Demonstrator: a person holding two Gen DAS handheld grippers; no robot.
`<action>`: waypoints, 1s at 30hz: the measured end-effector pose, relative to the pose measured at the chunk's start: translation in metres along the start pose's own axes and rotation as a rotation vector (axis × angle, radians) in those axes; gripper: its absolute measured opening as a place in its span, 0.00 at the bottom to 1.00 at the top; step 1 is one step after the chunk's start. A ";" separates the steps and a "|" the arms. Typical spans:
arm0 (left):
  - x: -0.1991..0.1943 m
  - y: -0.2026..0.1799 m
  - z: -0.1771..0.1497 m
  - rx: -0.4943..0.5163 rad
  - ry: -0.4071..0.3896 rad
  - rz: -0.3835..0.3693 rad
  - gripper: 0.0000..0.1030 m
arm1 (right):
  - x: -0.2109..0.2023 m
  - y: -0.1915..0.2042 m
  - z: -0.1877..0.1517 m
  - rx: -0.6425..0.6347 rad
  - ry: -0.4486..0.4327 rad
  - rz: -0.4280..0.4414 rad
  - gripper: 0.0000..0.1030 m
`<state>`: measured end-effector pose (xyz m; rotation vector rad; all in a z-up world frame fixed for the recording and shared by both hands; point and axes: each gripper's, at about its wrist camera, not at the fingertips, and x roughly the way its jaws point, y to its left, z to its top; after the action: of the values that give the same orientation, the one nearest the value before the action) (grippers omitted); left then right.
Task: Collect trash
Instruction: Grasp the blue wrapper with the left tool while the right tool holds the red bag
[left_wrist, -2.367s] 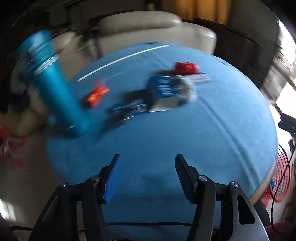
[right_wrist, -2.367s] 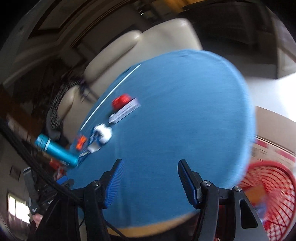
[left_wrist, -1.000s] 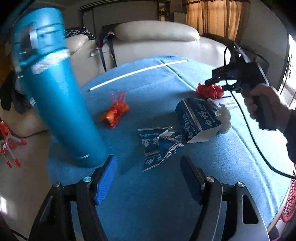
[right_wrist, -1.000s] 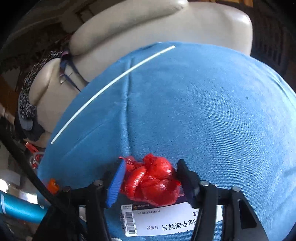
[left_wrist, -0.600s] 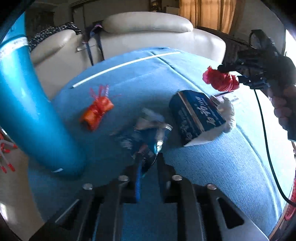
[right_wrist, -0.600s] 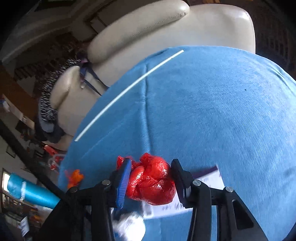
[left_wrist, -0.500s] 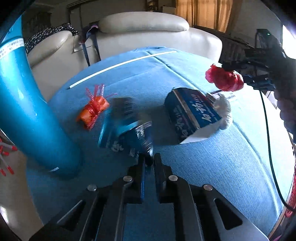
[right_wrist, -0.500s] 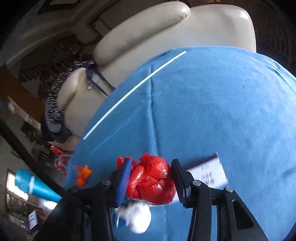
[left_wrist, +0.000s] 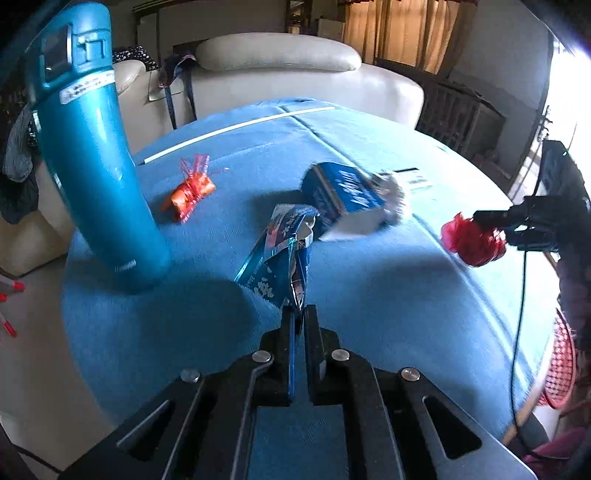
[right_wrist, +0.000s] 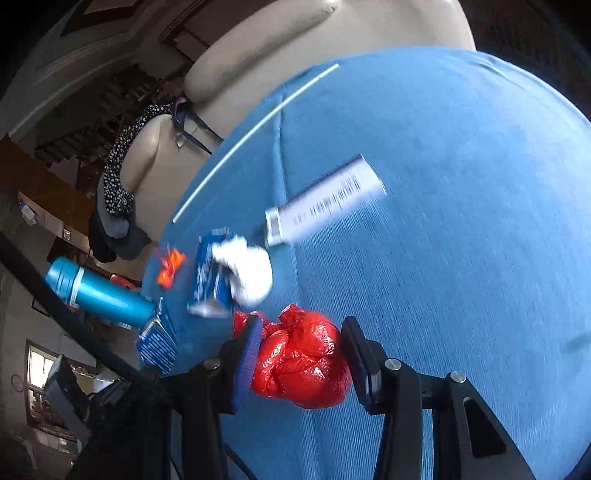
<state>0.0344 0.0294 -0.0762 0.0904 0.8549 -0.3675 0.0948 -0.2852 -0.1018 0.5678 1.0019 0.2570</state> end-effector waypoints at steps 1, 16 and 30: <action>-0.004 -0.004 -0.002 0.009 -0.001 -0.005 0.05 | -0.004 -0.002 -0.008 0.008 0.004 0.005 0.46; -0.036 -0.059 -0.026 0.138 0.000 -0.050 0.59 | -0.044 -0.018 -0.071 -0.003 -0.001 -0.009 0.63; -0.029 -0.058 -0.021 0.111 0.005 -0.017 0.64 | -0.039 -0.025 -0.078 0.021 -0.001 0.041 0.68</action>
<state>-0.0189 -0.0115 -0.0643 0.1874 0.8406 -0.4310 0.0065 -0.2980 -0.1200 0.6078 0.9934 0.2823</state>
